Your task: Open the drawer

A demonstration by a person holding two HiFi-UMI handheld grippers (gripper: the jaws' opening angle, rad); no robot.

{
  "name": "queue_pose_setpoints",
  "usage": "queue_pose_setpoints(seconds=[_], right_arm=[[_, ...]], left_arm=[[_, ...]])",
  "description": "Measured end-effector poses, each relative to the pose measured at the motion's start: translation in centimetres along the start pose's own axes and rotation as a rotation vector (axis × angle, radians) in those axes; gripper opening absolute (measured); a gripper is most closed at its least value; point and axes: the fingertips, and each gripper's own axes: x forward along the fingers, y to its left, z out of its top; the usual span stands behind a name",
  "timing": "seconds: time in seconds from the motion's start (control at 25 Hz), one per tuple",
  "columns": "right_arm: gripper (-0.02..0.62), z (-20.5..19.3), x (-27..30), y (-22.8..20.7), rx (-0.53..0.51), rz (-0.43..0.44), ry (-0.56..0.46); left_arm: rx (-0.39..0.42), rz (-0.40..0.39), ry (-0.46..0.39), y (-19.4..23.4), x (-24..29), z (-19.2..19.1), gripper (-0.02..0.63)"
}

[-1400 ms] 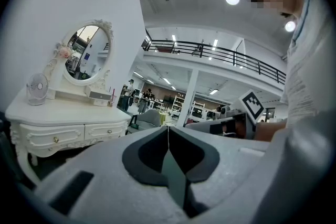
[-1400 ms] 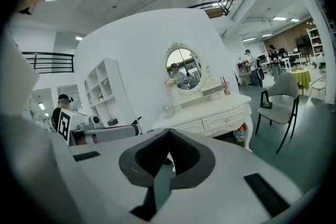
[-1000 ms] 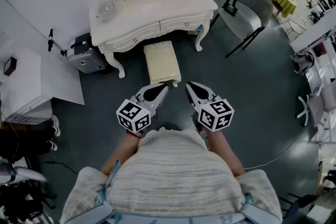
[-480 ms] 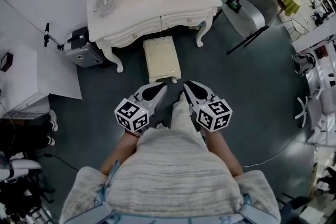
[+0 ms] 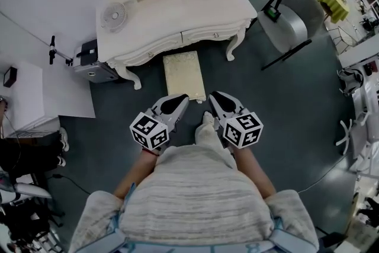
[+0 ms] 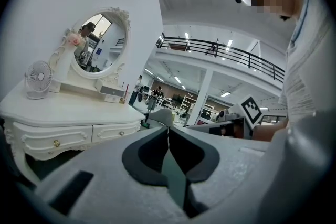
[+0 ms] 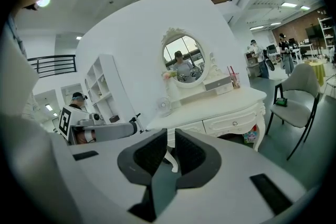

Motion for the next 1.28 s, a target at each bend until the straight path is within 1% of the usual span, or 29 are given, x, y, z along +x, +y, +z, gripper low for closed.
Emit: queue_pose_setpoints(seconds=[0.24,0.52,0.92,1.08,1.28], right_arm=[[0.011,2.9,2.7,-3.8,-0.012,0.019,0.012],[0.011,5.3,4.7,-8.0,-0.014,0.040,0.025],[0.011,8.0,6.7,-13.7,-0.031,0.083,0.040],[0.011,8.5,7.7,-15.3,-0.045,0.089,0.048],[0.011,7.9,8.6,-16.6,-0.032,0.074,0.067]], left_arm=[[-0.028,0.023,-0.003,2.5,4.1,1.5,0.015],[-0.044,0.049,0.014,4.2,8.5,2.3,0.015],[-0.024,0.071,0.017,5.6,15.2,3.5,0.015],[-0.017,0.073,0.026,6.2,17.1,3.6,0.015],[-0.020,0.075,0.044,7.2,18.1,3.3,0.015]])
